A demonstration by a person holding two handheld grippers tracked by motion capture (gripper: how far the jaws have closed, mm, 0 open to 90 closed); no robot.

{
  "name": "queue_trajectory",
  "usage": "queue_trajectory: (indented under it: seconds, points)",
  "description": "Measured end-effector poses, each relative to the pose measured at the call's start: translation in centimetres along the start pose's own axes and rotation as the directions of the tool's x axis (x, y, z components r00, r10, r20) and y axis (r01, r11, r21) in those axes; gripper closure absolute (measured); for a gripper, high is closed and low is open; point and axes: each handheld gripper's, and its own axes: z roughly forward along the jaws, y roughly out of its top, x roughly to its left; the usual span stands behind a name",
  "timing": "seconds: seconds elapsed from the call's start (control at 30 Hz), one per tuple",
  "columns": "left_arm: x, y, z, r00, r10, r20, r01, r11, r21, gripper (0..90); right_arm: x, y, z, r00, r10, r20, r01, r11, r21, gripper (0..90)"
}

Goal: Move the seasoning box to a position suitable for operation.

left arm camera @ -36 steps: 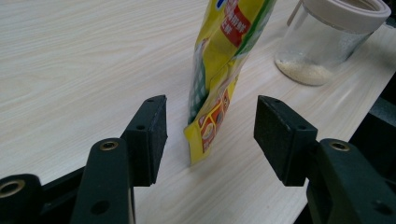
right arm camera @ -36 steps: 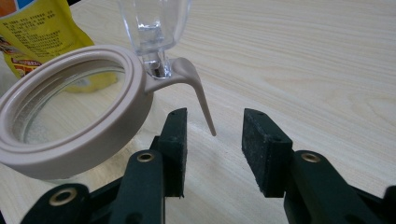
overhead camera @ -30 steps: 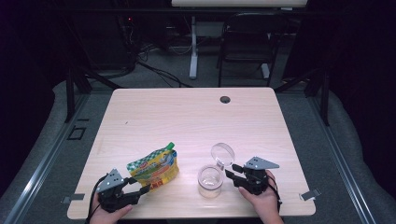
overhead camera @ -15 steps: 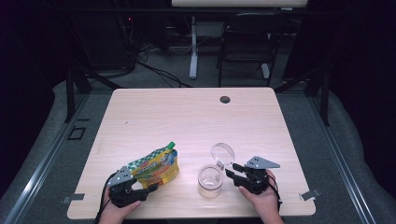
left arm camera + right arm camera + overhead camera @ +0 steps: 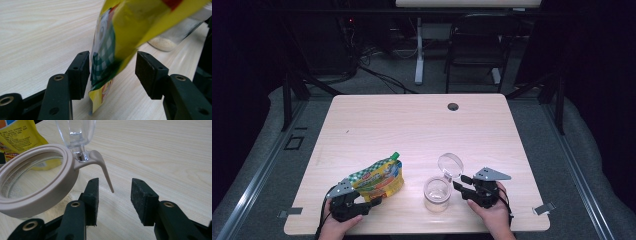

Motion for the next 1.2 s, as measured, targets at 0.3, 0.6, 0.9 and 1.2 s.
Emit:
queue_trajectory:
  seconds: [0.3,0.6,0.9,1.2]
  points:
    - [0.8,0.4,1.1,0.9976,-0.062,0.029,0.062,0.9979,0.018,42.0,0.0,0.0,0.1,1.0000,-0.003,0.000,0.003,1.000,0.006,57.6]
    - [0.6,0.4,2.8,0.9996,-0.023,0.017,0.021,0.9970,0.074,39.3,-0.2,-0.1,0.0,1.0000,0.002,0.000,-0.002,1.000,0.005,57.2]
    - [0.6,0.4,2.8,0.9994,-0.031,0.013,0.030,0.9973,0.066,40.3,-0.1,-0.1,0.0,1.0000,0.001,0.001,-0.001,1.000,0.001,56.7]
    - [0.9,0.9,3.5,0.9981,-0.058,0.021,0.058,0.9978,0.032,42.0,-0.1,0.0,0.0,1.0000,0.002,0.004,-0.002,1.000,0.000,56.4]
